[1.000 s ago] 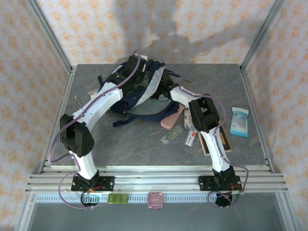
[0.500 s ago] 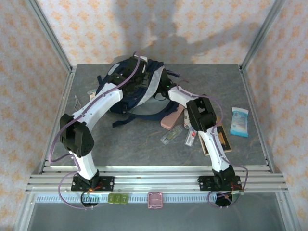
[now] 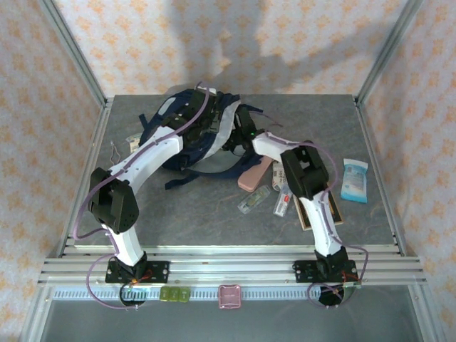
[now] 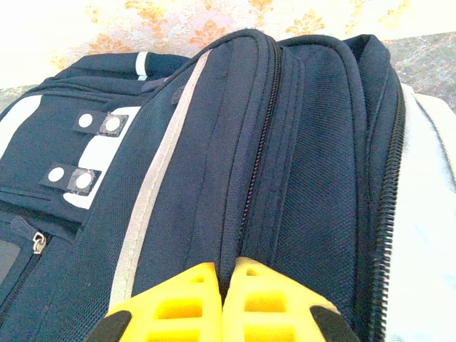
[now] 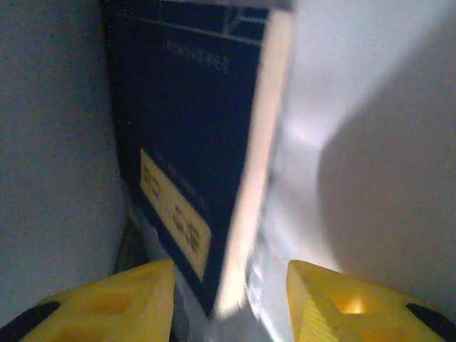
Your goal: Pack the student bag
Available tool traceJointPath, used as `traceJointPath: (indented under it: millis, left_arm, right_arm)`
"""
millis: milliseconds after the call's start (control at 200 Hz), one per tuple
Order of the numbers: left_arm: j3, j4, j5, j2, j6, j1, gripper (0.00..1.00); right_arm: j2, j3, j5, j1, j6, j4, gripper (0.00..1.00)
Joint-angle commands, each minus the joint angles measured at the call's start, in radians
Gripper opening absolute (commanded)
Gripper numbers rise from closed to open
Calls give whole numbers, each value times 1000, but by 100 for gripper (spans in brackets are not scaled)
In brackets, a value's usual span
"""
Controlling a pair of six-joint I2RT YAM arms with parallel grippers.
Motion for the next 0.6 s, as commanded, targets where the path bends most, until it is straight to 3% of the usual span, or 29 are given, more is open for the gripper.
traceJointPath:
  millis: [0, 400, 596]
  left_arm:
    - [-23, 87, -65, -68, -37, 32, 0]
    - [-63, 130, -99, -45, -55, 41, 0]
    - [-82, 155, -82, -5, -74, 31, 0]
  right_arm:
    - [-156, -138, 20, -43, -62, 38, 45]
    - [-533, -487, 55, -109, -168, 66, 44]
    - [-751, -574, 189, -151, -254, -89, 44]
